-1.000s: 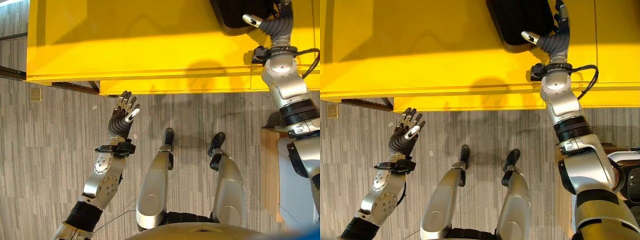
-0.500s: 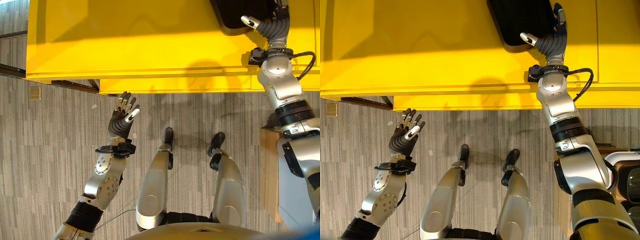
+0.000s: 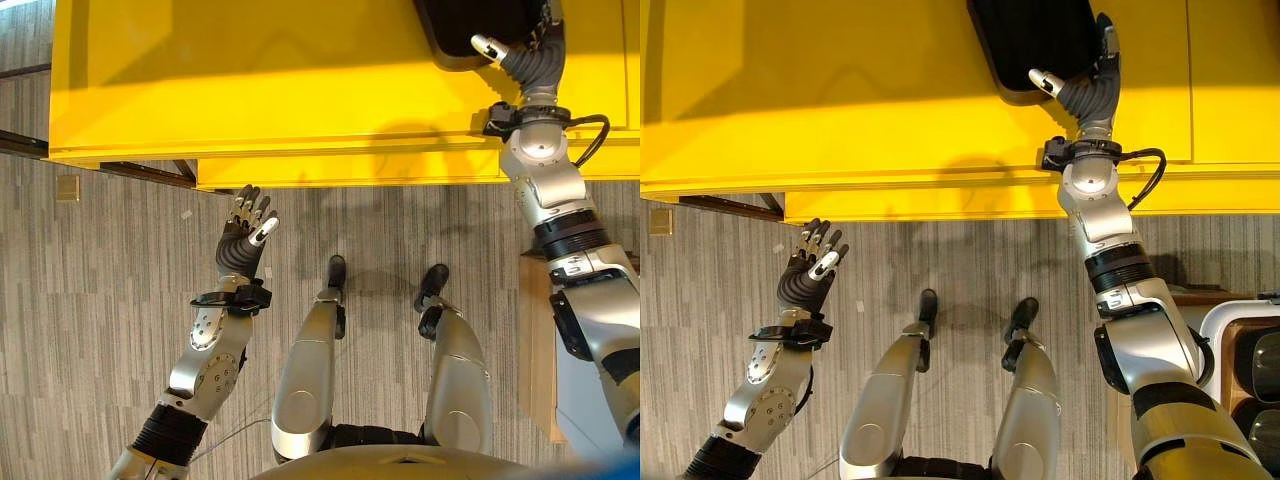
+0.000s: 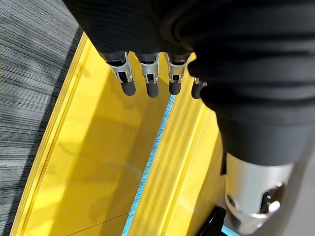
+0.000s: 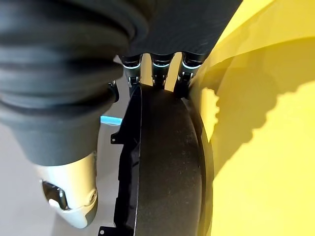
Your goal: Move parts from the plastic box to the shelf.
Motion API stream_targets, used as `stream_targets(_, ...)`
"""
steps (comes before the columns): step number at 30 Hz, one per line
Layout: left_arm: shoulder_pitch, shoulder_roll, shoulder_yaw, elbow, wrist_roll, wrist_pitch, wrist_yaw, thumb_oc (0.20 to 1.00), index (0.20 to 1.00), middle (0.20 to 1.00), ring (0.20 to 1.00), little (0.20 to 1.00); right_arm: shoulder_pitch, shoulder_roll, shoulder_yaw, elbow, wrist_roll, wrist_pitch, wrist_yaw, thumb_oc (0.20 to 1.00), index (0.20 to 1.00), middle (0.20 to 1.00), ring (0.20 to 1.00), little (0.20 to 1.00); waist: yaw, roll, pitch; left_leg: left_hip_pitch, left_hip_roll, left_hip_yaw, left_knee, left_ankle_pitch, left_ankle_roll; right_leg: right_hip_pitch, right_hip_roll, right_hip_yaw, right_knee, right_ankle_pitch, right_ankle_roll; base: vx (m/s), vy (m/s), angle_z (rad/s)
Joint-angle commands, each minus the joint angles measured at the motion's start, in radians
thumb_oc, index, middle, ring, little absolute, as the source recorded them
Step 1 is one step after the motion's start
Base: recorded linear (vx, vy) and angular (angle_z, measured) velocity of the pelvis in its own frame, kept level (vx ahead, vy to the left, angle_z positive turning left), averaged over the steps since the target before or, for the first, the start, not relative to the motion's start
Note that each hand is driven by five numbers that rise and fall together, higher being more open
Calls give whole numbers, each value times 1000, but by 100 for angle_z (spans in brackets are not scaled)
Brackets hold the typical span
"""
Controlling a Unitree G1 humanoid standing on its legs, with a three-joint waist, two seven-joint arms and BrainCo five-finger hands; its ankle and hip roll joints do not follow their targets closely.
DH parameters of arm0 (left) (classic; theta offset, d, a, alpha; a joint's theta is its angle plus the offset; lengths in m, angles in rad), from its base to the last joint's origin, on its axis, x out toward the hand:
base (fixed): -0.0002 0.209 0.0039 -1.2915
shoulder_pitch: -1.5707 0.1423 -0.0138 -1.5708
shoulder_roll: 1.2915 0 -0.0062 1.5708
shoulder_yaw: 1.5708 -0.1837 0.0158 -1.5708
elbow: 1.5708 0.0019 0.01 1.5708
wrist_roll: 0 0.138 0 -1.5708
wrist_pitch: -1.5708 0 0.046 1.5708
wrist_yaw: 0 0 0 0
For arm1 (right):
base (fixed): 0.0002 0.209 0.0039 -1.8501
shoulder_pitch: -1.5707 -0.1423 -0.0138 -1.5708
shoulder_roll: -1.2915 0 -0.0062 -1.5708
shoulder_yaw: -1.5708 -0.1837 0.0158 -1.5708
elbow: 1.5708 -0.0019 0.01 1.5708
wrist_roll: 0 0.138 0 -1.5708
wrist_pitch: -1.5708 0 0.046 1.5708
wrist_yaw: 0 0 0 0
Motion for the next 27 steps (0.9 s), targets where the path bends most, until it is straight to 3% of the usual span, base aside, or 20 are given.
stream_targets(1,68,15,24,-95,28,-38,-4,1000,1000,1000,1000,1000,47,31,28,-49,32,-12,39,1000,1000,1000,1000,1000,21,-10,-18,-40,37,-7,23,2,-23,58,-37,48,88,-105,91,0,0,0)
stream_targets(27,68,10,21,-101,36,-34,3,1000,1000,1000,1000,1000,90,105,45,-58,36,-8,56,1000,1000,1000,1000,1000,23,-15,-18,-35,35,-11,25,0,-21,60,-37,50,99,-107,93,0,0,0)
